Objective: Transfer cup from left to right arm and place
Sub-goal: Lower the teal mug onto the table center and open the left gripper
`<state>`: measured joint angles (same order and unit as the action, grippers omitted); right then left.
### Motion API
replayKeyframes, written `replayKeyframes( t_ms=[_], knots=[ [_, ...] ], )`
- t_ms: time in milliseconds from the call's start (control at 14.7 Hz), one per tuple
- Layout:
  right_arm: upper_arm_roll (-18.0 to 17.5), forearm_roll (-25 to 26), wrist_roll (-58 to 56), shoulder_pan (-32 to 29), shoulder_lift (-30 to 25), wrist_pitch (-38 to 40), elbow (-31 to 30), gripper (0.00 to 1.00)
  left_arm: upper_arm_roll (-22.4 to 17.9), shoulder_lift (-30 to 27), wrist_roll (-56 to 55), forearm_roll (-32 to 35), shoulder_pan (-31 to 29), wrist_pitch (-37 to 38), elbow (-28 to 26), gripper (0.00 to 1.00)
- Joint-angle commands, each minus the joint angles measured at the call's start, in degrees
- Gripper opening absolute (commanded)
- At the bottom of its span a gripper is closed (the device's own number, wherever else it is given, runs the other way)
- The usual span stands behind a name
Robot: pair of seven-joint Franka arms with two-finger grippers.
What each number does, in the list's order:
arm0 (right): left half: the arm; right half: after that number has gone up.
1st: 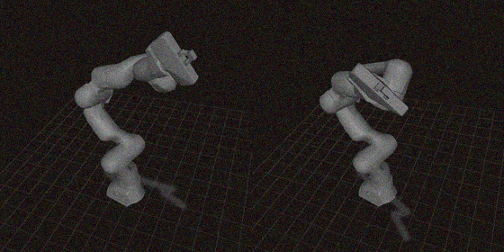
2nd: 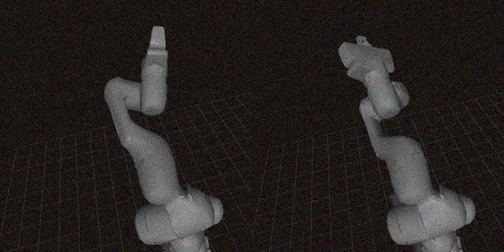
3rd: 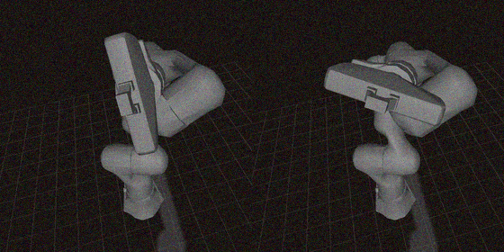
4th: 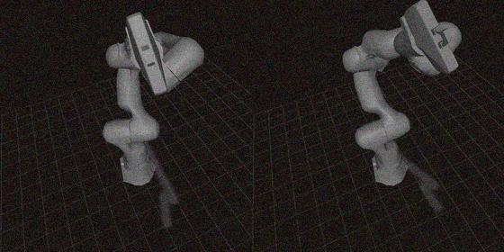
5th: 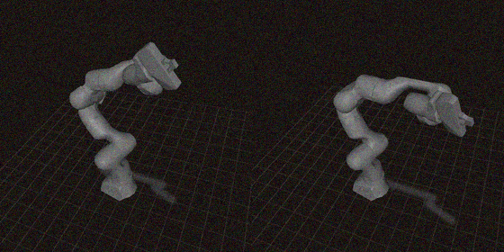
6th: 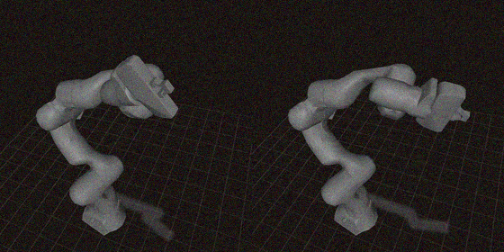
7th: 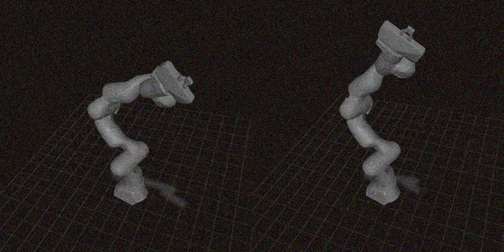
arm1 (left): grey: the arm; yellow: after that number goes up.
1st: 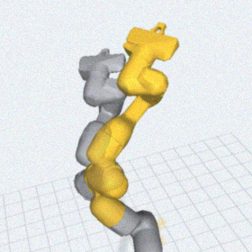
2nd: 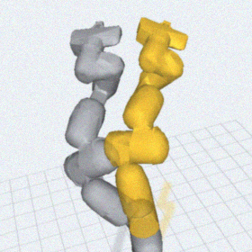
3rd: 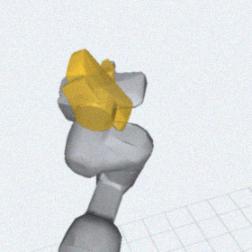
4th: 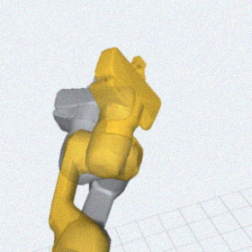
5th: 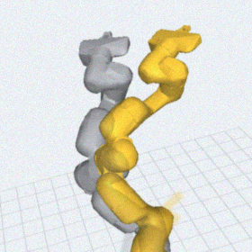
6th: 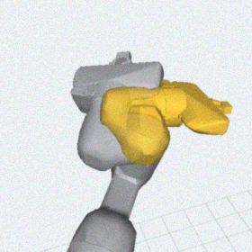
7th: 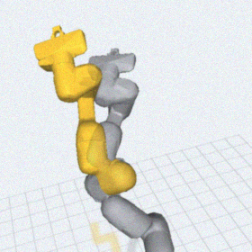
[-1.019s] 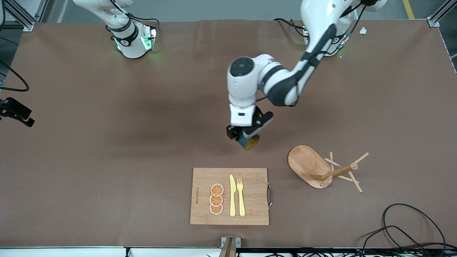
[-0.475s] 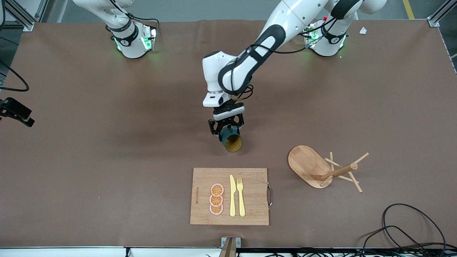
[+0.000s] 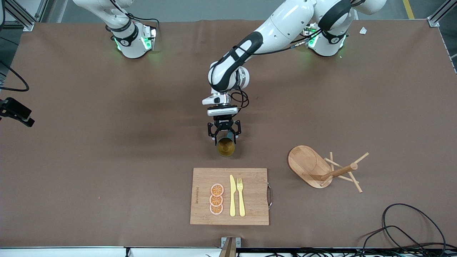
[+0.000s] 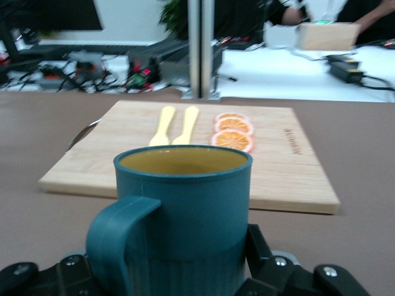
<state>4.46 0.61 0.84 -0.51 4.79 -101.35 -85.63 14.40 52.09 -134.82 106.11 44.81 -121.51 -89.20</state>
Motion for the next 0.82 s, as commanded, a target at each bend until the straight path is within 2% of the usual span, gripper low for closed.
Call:
replayKeyframes(
  t_ms=[0,68,136,204,408,611,747],
  knots=[
    [-0.33,0.53,-0.13,-0.46,0.31,0.01,0.55,1.00,-0.51,2.05,-1.85,3.93,2.81,2.84,1.31,0.66],
    [-0.33,0.53,-0.13,-0.46,0.31,0.01,0.55,1.00,-0.43,2.40,-2.11,3.84,3.26,5.38,1.23,0.75],
    [-0.33,0.53,-0.13,-0.46,0.31,0.01,0.55,1.00,-0.43,2.32,-3.51,3.84,3.61,6.02,0.44,0.90],
    [-0.33,0.53,-0.22,-0.46,0.31,0.01,0.55,1.00,-0.25,2.23,-5.26,3.84,3.70,6.02,-0.44,1.00],
    [-0.33,0.53,-0.13,-0.46,0.31,0.01,0.55,1.00,0.19,1.96,-5.89,-0.26,5.81,6.37,-0.62,1.00],
    [-0.33,0.53,-0.13,-0.55,0.31,0.01,0.55,1.00,0.89,0.21,-5.28,-11.68,8.45,6.46,-0.36,1.00],
    [-0.33,0.53,-0.13,-0.55,0.31,0.01,0.55,1.00,4.04,-1.63,-5.10,-18.19,8.45,6.55,-0.18,1.00]
  ],
)
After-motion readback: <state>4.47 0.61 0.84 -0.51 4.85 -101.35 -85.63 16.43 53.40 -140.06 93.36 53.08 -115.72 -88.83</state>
